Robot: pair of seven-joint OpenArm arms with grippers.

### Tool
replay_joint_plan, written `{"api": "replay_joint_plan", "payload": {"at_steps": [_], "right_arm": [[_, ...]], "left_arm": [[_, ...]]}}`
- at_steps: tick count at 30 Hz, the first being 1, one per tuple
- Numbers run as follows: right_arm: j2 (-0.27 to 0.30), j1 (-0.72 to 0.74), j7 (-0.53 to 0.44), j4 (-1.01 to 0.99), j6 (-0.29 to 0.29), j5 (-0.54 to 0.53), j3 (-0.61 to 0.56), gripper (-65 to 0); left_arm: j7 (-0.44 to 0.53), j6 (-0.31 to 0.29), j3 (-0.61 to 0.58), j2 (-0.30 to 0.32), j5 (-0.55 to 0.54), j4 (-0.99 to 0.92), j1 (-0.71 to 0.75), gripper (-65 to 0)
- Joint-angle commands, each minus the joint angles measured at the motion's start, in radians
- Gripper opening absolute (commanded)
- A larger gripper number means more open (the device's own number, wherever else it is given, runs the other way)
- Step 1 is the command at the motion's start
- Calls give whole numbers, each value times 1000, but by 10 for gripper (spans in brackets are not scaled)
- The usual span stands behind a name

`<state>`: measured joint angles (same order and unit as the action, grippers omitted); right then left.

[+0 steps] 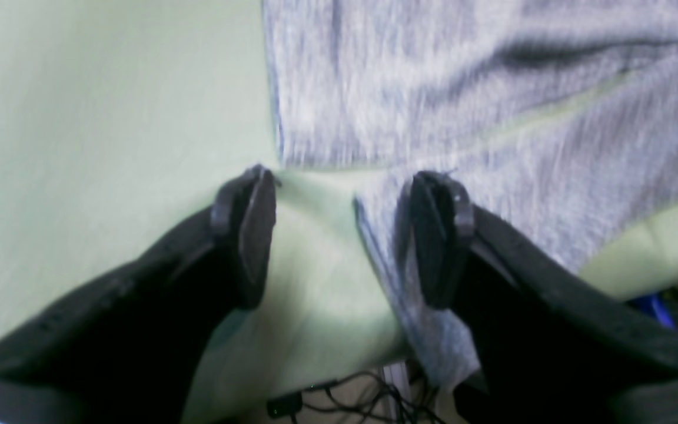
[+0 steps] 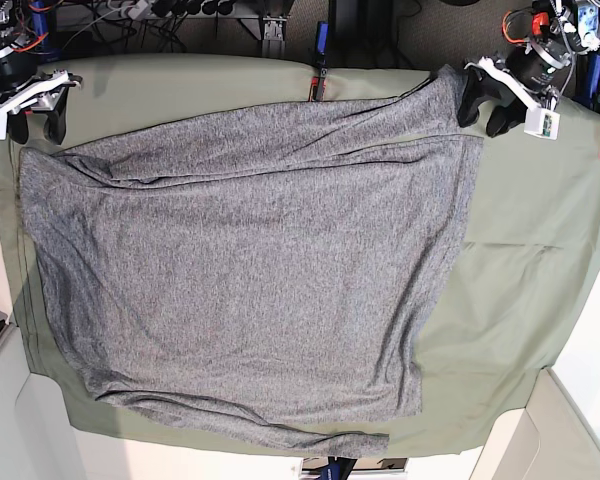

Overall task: Fold the T-shirt properly
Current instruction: 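Grasp the shirt edge corners with the left and right grippers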

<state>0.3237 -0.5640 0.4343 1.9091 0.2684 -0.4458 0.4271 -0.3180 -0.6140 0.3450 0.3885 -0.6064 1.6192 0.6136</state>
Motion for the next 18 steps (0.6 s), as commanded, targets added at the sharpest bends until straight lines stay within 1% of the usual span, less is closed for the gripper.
{"api": "replay_joint_plan", "payload": {"at_steps": [1, 4, 8, 12, 16, 18], "right_arm": [[12, -2, -24, 9, 1, -6, 7, -302], [12, -1, -22, 2, 1, -6, 8, -302], [15, 6, -22, 2, 1, 19, 8, -302], [23, 11, -21, 2, 0, 18, 27, -302], [25, 40, -7, -8, 0, 16, 43, -302], [25, 61, -7, -30, 0, 18, 43, -302]], "left_arm": [[-39, -10, -5, 11, -6, 3, 12, -253], [-103, -82, -6, 11, -60, 3, 13, -253], [-200, -84, -6, 11, -119, 3, 16, -253], [-296, -84, -6, 11, -161, 9, 34, -253], [-300, -84, -6, 9, -201, 11, 54, -253], [-300, -84, -6, 5, -198, 11, 54, -254]]}}
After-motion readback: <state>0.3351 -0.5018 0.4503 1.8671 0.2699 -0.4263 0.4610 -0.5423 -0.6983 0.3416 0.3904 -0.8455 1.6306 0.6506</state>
